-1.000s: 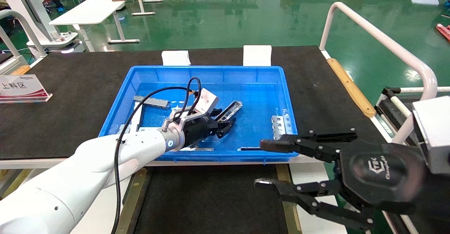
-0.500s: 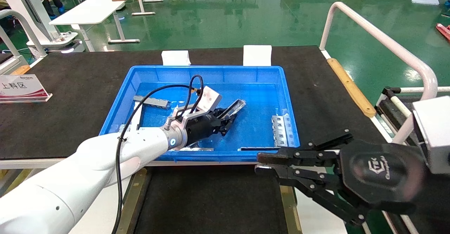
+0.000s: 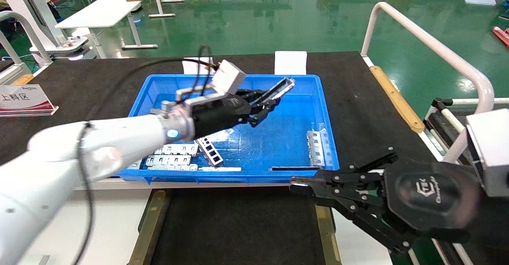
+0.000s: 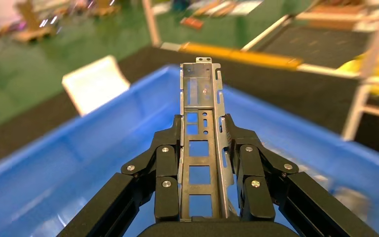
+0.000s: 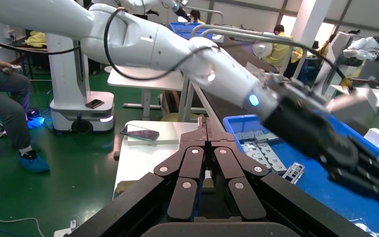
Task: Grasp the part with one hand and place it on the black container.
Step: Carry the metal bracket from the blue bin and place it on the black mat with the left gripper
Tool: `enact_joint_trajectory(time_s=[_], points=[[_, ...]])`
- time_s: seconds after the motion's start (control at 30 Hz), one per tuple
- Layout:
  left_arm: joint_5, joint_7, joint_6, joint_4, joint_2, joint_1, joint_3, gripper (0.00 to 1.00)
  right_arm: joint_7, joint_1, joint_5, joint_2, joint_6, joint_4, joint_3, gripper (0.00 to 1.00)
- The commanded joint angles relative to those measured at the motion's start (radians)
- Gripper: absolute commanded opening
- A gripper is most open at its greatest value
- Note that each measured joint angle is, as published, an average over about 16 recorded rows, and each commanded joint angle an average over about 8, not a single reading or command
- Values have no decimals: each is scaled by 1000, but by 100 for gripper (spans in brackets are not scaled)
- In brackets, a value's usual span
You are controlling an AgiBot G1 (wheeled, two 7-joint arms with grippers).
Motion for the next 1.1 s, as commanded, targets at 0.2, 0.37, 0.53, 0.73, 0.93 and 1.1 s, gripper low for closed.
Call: enact_joint_trajectory(time_s=[0.2, 0.37, 0.53, 0.73, 0.93, 1.1], points=[[-79, 73, 221, -135, -163, 30, -59, 0, 0, 0, 0, 0, 0, 0, 0, 0], [-99, 65, 307, -309, -299, 80, -66, 0, 0, 0, 0, 0, 0, 0, 0, 0], [-122, 39, 320, -507, -420, 158, -69, 0, 0, 0, 0, 0, 0, 0, 0, 0], [-143, -6, 261, -708, -530, 280, -54, 0, 0, 0, 0, 0, 0, 0, 0, 0], [-153, -22, 174, -801, -576, 410, -25, 0, 0, 0, 0, 0, 0, 0, 0, 0], [-165, -7, 97, -811, -574, 524, -1, 0, 0, 0, 0, 0, 0, 0, 0, 0]])
